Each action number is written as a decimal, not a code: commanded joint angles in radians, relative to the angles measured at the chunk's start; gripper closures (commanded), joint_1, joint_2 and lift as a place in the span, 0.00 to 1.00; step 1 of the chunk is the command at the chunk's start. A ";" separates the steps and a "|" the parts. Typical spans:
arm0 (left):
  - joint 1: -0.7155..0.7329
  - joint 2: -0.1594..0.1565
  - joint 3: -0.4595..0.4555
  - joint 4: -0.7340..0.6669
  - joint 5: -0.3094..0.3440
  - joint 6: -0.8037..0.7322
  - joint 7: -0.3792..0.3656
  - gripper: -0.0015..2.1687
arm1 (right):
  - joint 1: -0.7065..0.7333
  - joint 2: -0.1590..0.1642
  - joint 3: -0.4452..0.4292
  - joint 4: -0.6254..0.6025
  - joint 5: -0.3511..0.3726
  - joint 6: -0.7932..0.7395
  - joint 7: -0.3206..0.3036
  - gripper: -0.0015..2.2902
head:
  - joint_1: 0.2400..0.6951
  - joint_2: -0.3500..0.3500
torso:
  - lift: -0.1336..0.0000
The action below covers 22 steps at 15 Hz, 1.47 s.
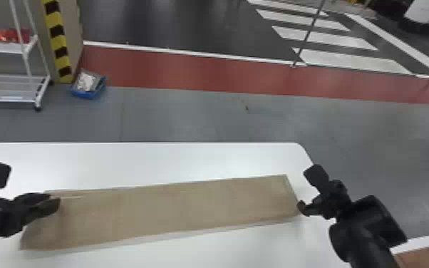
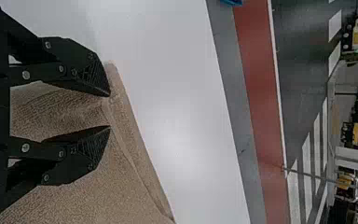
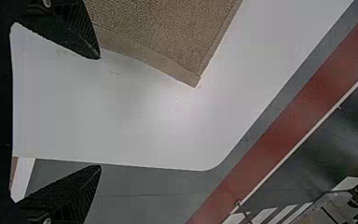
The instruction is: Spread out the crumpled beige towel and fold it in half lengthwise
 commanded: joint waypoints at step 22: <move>0.080 -0.005 0.046 -0.096 -0.004 0.000 0.043 0.91 | 0.006 -0.003 -0.006 0.002 0.000 0.011 0.011 0.02 | 1.00 0.12 | 1.00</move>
